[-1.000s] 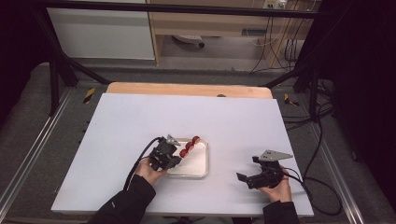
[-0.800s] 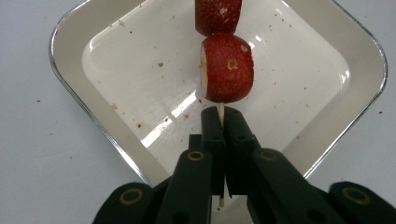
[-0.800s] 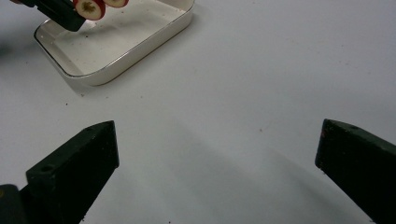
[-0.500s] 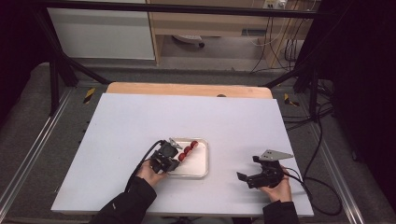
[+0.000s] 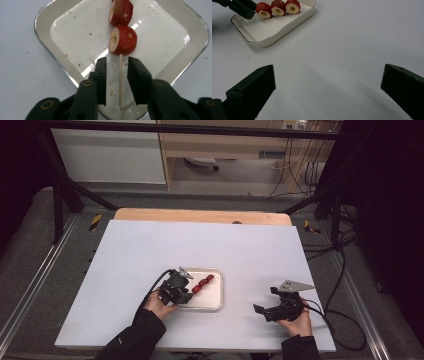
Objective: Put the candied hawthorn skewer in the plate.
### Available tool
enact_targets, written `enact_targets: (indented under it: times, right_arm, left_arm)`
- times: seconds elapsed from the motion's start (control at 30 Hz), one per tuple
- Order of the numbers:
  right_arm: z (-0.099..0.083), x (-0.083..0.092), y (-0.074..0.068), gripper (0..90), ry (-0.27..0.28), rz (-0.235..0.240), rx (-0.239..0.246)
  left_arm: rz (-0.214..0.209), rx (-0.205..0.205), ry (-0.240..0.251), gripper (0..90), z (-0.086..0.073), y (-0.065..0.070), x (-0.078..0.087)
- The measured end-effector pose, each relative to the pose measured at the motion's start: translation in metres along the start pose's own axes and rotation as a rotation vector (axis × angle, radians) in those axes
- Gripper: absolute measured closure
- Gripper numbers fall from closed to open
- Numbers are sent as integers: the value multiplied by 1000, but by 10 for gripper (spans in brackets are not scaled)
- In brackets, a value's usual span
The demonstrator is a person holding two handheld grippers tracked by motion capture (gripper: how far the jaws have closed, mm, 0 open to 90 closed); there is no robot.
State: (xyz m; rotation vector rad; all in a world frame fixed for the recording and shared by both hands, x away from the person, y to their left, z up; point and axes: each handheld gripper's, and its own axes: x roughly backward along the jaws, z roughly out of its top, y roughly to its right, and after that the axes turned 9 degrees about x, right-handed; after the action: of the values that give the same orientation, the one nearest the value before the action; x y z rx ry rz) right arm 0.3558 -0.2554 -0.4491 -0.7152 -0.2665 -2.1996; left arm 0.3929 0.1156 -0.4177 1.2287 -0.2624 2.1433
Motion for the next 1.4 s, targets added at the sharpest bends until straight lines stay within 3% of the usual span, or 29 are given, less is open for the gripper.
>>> enact_targets:
  times: [0.13, 0.27, 0.5, 0.8, 1.07, 1.4]
  right_arm:
    - [0, 0, 0, 2, 0, -1, -3]
    - [0, 0, 0, 1, 0, 0, -7]
    - [0, 0, 0, 1, 1, 0, -8]
    - [0, -1, 0, 1, -3, 0, -4]
    - [-1, -3, -1, 1, -23, -1, -1]
    - [-3, -5, -2, 1, -35, 0, 10]
  left_arm:
    - [-28, -11, 54, 485, -5, -6, 12]
    - [-20, -12, 81, 315, -12, -15, 24]
    - [-5, -40, 115, 127, -34, -33, 42]
    - [-34, 5, 185, 114, -77, -63, 57]
    - [-53, 45, 235, 114, -107, -85, 61]
    - [-63, 73, 256, 114, -121, -99, 58]
